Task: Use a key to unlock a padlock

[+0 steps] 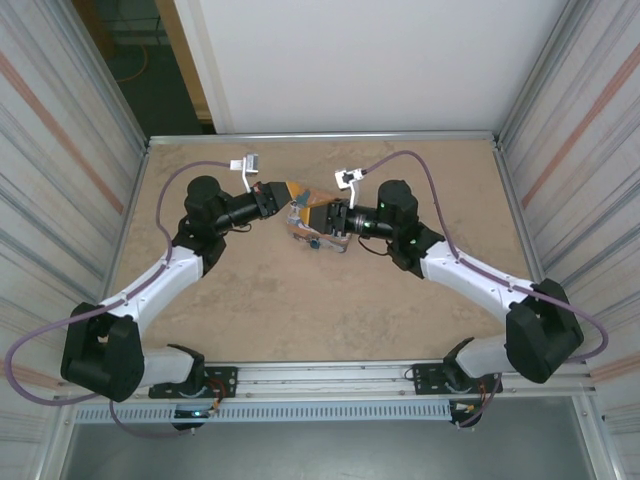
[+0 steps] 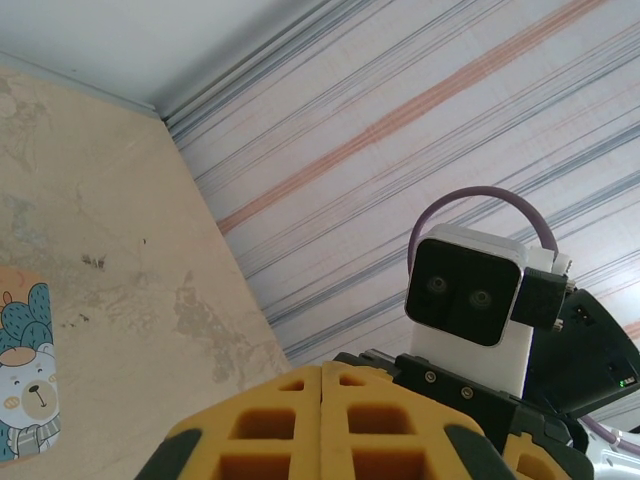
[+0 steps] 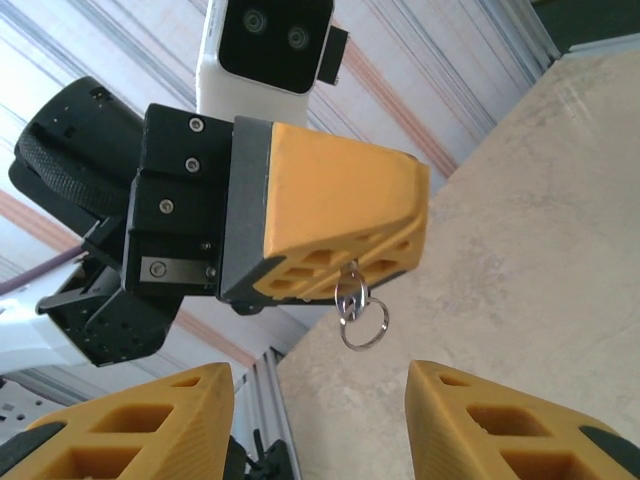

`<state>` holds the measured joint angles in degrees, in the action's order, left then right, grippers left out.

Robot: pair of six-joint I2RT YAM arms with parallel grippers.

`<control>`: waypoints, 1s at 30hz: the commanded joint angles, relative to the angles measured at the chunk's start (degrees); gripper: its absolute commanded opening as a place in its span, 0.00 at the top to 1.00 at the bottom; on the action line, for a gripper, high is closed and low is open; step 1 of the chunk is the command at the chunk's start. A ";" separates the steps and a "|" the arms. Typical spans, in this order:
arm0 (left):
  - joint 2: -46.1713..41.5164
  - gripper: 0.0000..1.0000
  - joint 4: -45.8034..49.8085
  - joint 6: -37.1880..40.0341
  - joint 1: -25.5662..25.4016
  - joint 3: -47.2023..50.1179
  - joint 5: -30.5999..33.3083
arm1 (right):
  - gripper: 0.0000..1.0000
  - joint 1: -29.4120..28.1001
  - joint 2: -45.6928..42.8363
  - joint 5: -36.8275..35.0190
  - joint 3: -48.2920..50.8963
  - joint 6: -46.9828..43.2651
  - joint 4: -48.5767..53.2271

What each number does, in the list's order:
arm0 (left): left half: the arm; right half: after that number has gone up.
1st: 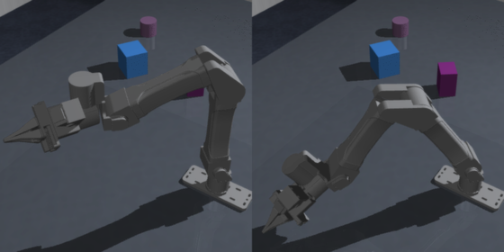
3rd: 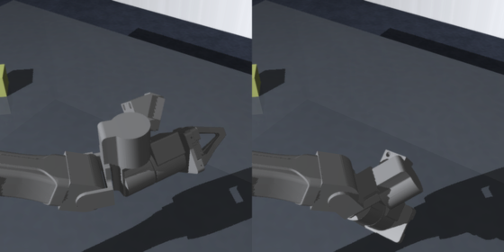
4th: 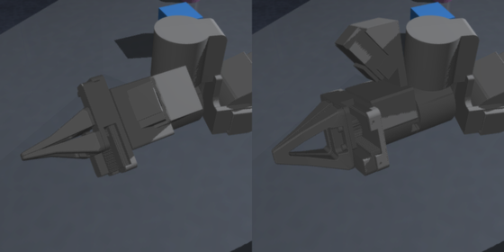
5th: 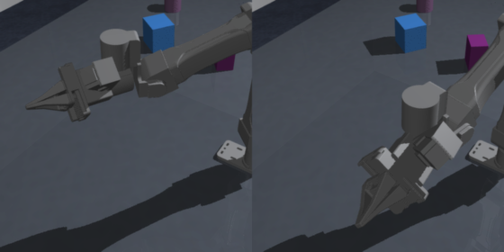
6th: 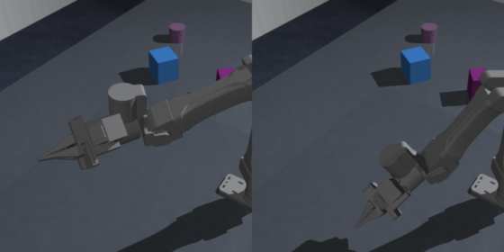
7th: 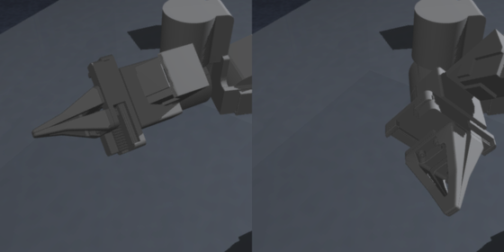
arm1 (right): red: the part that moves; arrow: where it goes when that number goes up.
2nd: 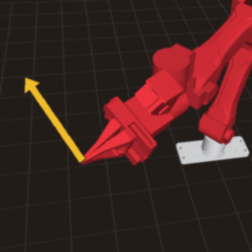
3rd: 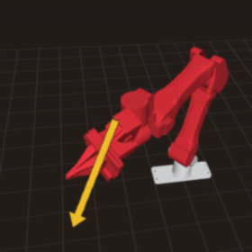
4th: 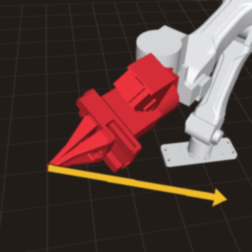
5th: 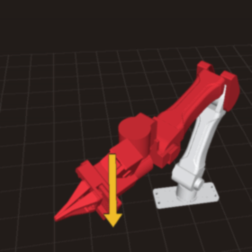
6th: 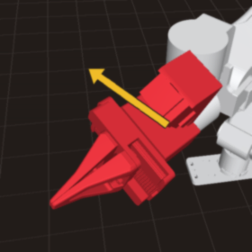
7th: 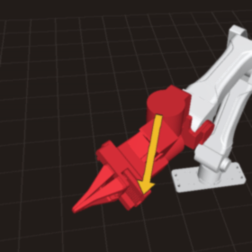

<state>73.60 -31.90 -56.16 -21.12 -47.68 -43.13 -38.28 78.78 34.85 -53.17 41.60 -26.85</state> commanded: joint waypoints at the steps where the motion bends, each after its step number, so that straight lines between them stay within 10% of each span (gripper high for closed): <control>1: -0.48 1.00 -1.75 1.36 -0.24 -0.12 -1.36 | 0.54 -0.39 1.40 1.35 -2.89 0.67 -2.24; 30: -0.57 1.00 -4.07 0.35 -0.48 1.28 -1.69 | 0.82 -1.01 7.43 0.57 -6.07 3.40 -3.91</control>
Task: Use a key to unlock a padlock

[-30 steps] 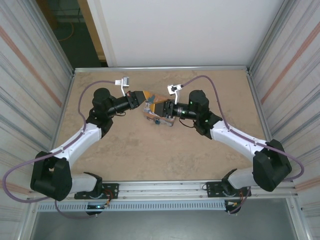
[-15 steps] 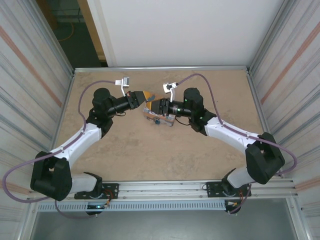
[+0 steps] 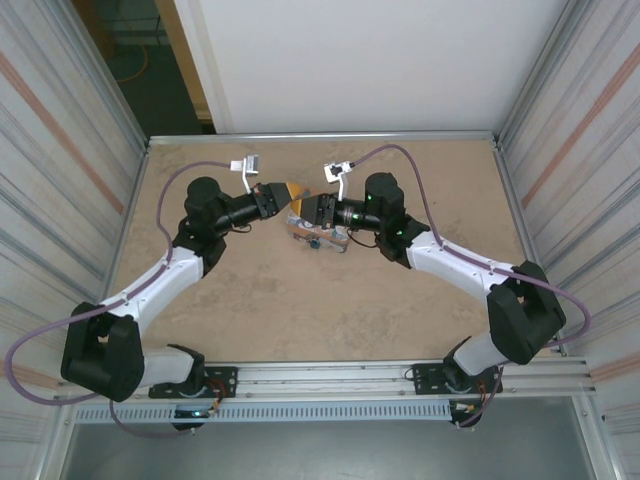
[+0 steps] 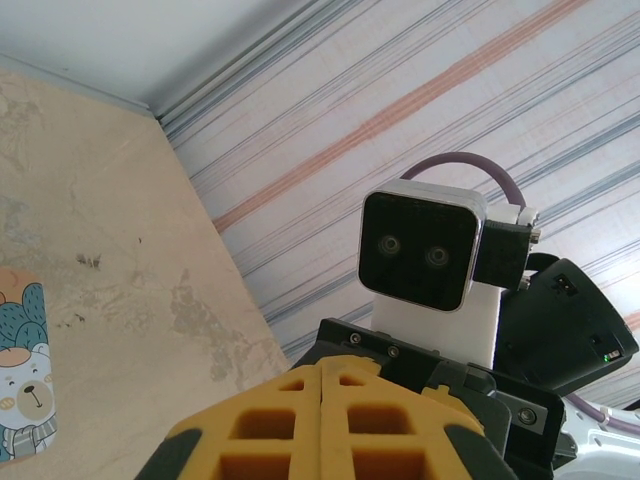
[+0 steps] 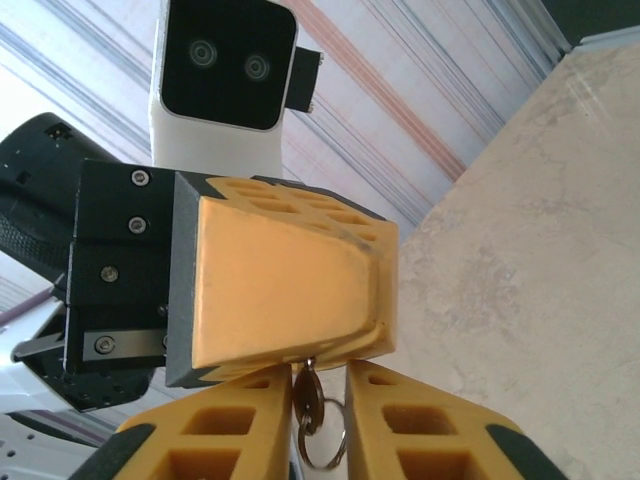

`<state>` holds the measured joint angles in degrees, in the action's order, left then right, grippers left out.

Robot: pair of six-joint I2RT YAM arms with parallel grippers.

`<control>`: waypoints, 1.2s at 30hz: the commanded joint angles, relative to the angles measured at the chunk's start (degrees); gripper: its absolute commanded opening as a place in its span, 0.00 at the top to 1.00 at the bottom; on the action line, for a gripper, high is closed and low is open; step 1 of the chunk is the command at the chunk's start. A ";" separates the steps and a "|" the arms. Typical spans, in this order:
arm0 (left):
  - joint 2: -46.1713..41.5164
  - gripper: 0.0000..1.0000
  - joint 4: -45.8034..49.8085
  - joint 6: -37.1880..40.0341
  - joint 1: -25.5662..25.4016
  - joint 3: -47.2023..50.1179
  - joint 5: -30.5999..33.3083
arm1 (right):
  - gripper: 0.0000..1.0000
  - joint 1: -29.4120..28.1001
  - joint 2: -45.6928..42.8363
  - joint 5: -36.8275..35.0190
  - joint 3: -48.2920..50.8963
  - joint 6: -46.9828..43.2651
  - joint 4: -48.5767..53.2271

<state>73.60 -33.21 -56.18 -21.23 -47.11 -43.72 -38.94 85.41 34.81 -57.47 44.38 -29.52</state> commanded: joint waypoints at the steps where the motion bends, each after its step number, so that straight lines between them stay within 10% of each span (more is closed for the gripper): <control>1: -0.57 1.00 -2.87 0.32 -0.30 0.78 -1.01 | 0.83 -0.37 0.66 0.45 -1.61 0.62 -1.23; 36: -1.01 1.00 -3.27 -0.51 -0.12 1.41 1.01 | 0.82 -0.43 -1.23 -0.17 1.05 0.46 0.60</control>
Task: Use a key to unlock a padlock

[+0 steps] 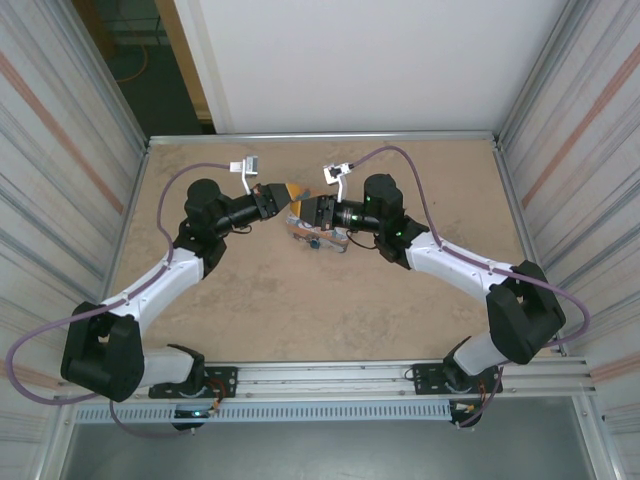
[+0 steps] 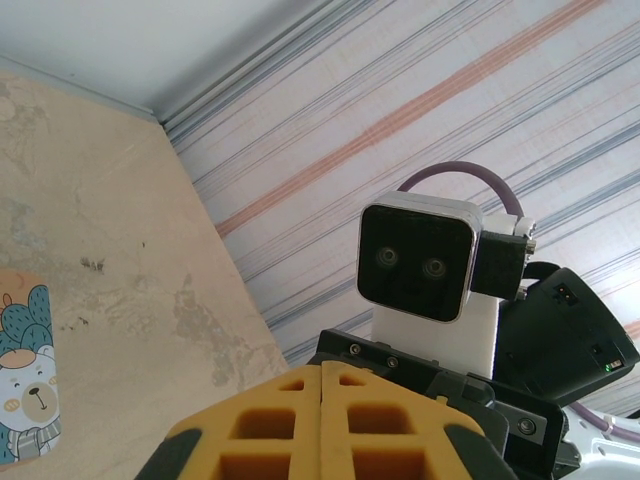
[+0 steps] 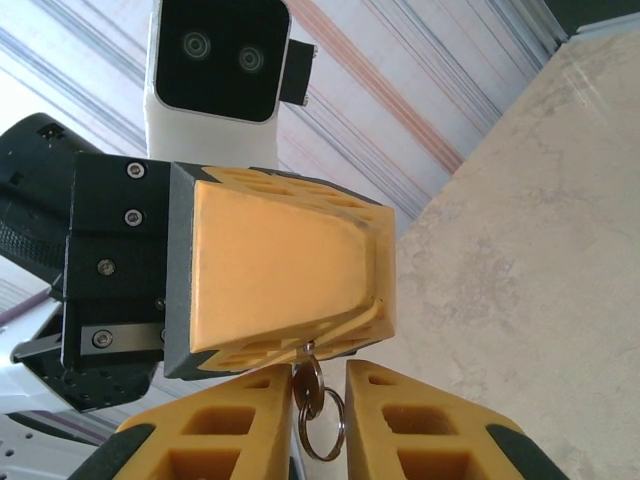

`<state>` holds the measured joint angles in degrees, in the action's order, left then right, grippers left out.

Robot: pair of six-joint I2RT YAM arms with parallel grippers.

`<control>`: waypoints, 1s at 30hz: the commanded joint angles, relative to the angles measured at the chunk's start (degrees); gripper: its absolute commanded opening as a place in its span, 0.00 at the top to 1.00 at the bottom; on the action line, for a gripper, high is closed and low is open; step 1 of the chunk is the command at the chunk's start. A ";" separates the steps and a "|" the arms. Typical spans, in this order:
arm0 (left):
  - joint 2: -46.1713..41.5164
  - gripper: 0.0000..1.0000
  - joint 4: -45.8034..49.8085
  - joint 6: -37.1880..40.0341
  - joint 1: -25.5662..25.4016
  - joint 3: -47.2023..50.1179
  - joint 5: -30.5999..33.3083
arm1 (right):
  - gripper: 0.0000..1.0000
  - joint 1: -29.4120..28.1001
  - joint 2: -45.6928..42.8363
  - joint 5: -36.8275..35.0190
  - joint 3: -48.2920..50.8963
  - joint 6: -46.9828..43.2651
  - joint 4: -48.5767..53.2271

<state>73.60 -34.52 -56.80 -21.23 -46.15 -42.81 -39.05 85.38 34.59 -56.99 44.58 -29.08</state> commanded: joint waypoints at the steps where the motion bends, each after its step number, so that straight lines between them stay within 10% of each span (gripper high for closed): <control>1: -1.01 1.00 -2.00 0.11 -0.12 0.49 0.24 | 0.85 -0.25 -1.26 0.01 0.48 0.25 0.25; 9: -1.40 1.00 -2.00 -0.07 0.52 0.71 0.47 | 1.00 -0.24 -2.43 -1.40 0.92 -1.17 2.75; 21: -10.22 0.44 15.83 11.08 3.80 0.17 2.77 | 1.00 1.82 -5.54 -2.85 1.44 -9.83 14.89; 30: -14.27 0.36 31.87 21.62 3.92 5.57 9.06 | 1.00 8.55 -1.29 0.81 4.17 -12.65 19.88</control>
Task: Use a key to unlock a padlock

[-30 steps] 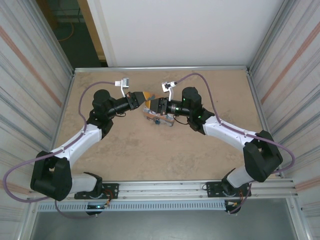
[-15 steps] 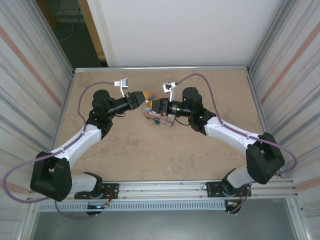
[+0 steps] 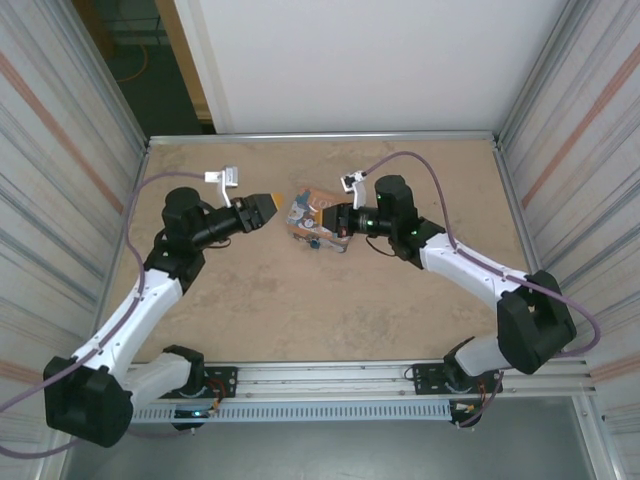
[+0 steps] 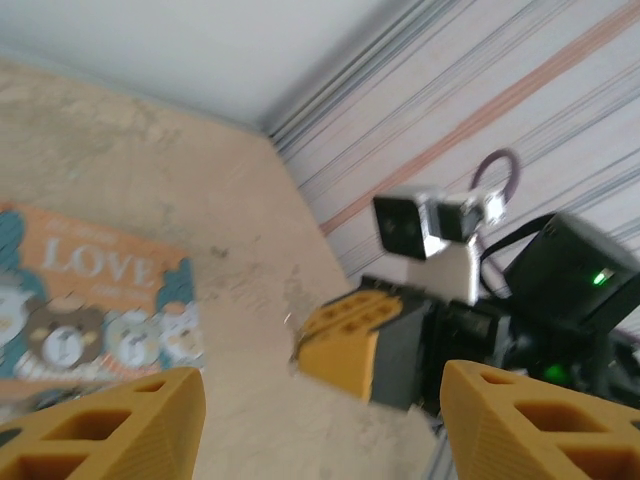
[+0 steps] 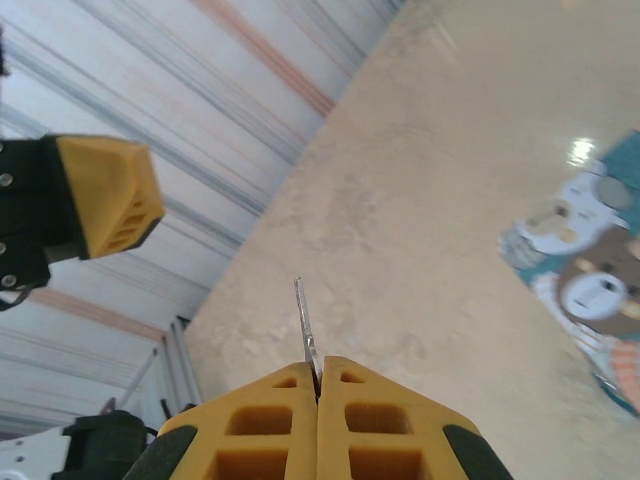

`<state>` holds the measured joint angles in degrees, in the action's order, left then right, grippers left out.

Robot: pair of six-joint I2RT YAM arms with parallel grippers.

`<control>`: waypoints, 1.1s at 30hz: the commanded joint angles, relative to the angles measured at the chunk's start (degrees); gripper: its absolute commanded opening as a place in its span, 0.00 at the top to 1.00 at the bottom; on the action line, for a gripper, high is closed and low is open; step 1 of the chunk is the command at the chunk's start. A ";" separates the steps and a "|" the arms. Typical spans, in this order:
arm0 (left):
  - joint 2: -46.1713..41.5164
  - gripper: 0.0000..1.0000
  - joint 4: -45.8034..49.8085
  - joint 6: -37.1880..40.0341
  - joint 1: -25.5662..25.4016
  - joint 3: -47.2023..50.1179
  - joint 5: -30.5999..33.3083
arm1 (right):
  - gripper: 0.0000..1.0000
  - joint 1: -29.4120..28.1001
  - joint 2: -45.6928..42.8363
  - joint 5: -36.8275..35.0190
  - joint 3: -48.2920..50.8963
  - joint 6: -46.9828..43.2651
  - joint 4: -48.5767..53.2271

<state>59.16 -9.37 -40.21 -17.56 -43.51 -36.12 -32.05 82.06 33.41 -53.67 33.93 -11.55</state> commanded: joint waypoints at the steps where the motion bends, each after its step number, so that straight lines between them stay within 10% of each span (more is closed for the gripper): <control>1: 0.72 0.37 6.45 5.30 0.25 3.87 2.16 | 1.00 2.06 3.01 2.09 0.85 -1.82 2.71; 33: 45.78 0.43 -17.95 0.54 -0.83 -7.15 -7.21 | 1.00 10.06 20.41 5.02 -0.30 5.08 -1.75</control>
<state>103.61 -26.04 -40.49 -18.37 -48.12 -41.98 -22.37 101.25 37.82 -53.80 37.63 -12.71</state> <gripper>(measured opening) 0.575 0.046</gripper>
